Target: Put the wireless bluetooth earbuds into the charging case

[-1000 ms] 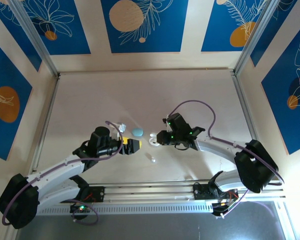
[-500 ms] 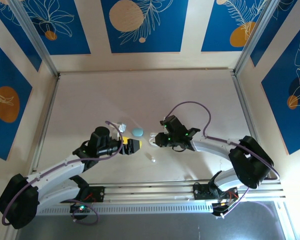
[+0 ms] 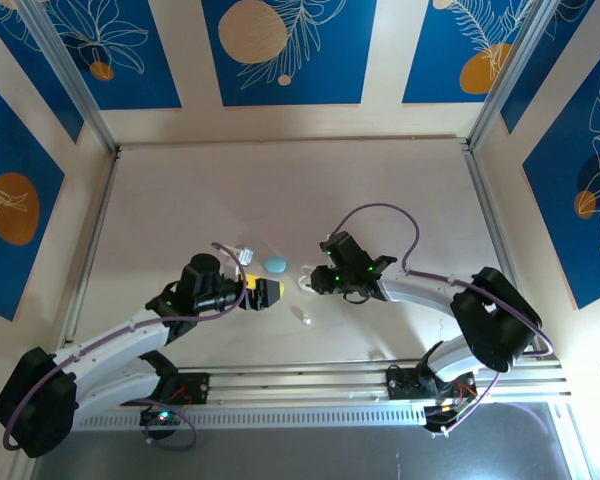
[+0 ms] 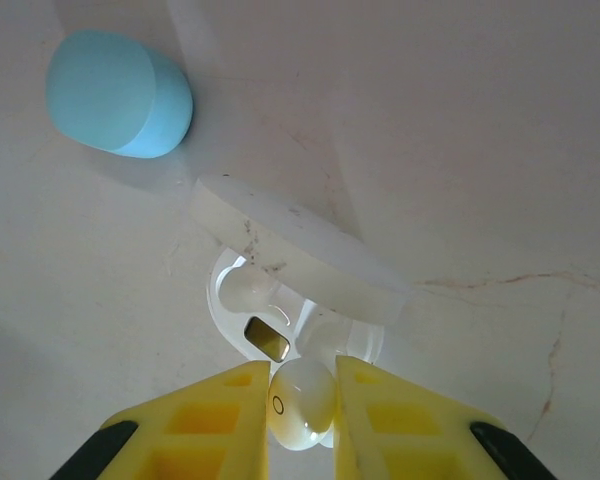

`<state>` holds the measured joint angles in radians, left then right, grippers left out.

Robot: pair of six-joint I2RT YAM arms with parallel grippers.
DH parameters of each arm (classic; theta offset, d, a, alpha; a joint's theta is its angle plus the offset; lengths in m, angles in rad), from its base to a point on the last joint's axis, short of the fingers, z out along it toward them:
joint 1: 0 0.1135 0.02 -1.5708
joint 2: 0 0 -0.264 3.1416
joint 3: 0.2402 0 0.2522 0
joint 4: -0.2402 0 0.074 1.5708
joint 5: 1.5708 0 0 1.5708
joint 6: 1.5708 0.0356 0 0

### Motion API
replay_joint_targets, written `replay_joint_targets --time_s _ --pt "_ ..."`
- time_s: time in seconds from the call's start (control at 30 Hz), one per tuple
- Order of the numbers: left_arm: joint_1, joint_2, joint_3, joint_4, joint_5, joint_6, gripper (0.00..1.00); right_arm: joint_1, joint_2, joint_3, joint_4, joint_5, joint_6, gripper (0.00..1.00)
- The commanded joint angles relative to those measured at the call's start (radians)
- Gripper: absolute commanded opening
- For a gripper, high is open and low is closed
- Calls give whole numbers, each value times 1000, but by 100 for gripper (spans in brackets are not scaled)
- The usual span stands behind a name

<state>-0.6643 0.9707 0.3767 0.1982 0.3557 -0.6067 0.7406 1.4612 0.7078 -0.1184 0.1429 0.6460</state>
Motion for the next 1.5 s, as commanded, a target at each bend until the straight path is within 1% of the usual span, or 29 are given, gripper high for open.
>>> replay_joint_targets --time_s 0.0,0.4,0.83,1.2,1.37,1.47 --pt "-11 -6 -7 9 9 9 100 9 17 35 18 5 -8 20" --pt "-15 -14 -9 0 9 9 100 12 40 60 14 5 -13 19" --pt "-16 -58 -10 -39 -3 14 100 10 85 83 11 2 -23 19" --pt "-17 -55 -10 -36 -3 12 100 17 105 90 -13 17 -25 20" --pt "-16 -55 -12 -34 -5 12 100 26 100 96 -40 37 -25 21" --pt "-17 -56 -12 -34 -3 11 100 29 97 103 -53 40 -25 25"
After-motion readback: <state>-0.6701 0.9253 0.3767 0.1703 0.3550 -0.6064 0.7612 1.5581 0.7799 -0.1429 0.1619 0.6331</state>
